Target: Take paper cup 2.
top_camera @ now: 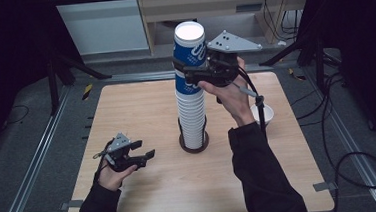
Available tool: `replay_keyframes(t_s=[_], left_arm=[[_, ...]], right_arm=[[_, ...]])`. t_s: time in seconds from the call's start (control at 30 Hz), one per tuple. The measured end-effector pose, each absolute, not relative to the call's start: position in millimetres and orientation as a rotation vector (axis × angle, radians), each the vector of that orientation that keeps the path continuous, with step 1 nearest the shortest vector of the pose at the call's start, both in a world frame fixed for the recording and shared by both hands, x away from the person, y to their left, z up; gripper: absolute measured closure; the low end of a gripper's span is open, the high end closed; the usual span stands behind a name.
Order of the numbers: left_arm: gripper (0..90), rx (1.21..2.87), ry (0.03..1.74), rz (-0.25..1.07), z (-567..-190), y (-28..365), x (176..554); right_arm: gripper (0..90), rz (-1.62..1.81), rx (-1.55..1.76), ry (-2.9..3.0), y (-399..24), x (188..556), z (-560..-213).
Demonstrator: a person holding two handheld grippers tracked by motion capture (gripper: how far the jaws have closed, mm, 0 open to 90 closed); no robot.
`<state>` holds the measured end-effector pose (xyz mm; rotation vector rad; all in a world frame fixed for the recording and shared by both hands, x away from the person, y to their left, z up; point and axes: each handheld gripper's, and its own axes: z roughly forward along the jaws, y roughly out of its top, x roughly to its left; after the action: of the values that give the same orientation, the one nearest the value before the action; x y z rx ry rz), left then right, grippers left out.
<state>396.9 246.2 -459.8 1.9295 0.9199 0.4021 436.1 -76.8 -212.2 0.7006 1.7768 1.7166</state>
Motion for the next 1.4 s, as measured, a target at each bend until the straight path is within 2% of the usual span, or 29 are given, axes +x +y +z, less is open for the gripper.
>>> replay_keyframes(t_s=[0.27,0.57,0.83,1.4], left_arm=[[30.6,1.929,0.913,0.400,-459,246,396],[30.4,1.927,0.906,0.396,-458,245,395],[30.1,1.931,0.889,0.393,-455,242,393],[29.9,1.941,0.864,0.374,-454,238,392]], right_arm=[[21.3,1.700,0.696,1.752,-96,424,-206],[21.3,1.657,0.727,1.756,-133,411,-218],[21.3,1.621,0.766,1.792,-161,400,-244],[21.3,1.578,0.841,1.893,-192,389,-303]])
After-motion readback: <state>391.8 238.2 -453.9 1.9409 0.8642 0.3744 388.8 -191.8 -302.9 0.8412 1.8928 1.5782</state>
